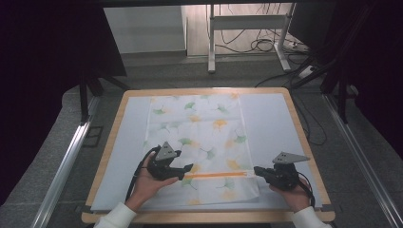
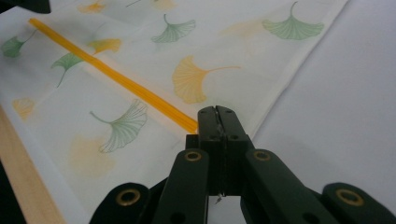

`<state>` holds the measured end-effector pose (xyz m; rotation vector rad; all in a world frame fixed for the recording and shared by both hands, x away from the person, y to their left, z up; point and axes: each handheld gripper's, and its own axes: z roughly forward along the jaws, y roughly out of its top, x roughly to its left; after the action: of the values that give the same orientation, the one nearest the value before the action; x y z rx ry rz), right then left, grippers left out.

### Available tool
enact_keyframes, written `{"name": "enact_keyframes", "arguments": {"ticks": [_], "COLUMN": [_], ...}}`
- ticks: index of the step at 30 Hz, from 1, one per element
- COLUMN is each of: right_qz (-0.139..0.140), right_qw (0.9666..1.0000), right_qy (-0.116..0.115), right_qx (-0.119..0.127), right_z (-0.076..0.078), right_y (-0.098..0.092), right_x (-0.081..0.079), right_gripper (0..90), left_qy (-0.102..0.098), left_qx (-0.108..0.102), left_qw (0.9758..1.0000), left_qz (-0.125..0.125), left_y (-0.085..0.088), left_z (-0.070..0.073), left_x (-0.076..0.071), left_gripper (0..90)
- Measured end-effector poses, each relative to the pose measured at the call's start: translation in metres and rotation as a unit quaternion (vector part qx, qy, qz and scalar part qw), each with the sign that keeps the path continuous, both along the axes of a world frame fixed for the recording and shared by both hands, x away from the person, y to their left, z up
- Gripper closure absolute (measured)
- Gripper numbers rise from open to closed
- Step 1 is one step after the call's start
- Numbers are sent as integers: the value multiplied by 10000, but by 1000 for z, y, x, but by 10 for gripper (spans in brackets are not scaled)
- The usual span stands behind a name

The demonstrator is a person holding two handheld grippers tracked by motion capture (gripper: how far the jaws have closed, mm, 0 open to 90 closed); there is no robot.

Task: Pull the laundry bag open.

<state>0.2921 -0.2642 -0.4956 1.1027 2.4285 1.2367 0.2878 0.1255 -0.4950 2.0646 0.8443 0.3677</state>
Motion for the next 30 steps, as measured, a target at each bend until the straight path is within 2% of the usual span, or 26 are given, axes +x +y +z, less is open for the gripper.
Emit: {"name": "enact_keyframes", "arguments": {"ticks": [5, 8, 15, 21, 25, 28, 30], "right_qz": [-103, -136, -174, 42, 55, 69, 72], "right_qw": [9999, 9999, 9996, 9995, 9993, 9993, 9993], "right_qy": [63, 83, 195, 218, 271, 292, 300], "right_qx": [-50, -64, -114, -213, -242, -223, -196], "right_z": [-3, -3, -8, -10, -12, -13, -13], "right_y": [-3, -6, -11, 3, 6, 6, 5], "right_x": [11, 12, 3, -11, -13, -13, -13], "right_gripper": [889, 889, 889, 889, 889, 889, 889], "left_qy": [-26, 0, -1, 29, 145, 137, 147], "left_qx": [114, 138, 138, 131, 154, 207, 172], "left_qw": [9997, 9995, 9989, 9985, 9977, 9969, 9968], "left_qz": [-208, -289, -439, -536, -639, -740, -768], "left_y": [-17, -26, -44, -59, -69, -79, -84], "left_z": [-1, -3, -4, -3, -2, -2, -1], "left_x": [-4, -5, -3, 3, 8, 12, 14], "left_gripper": [311, 312, 317, 326, 349, 347, 347]}}
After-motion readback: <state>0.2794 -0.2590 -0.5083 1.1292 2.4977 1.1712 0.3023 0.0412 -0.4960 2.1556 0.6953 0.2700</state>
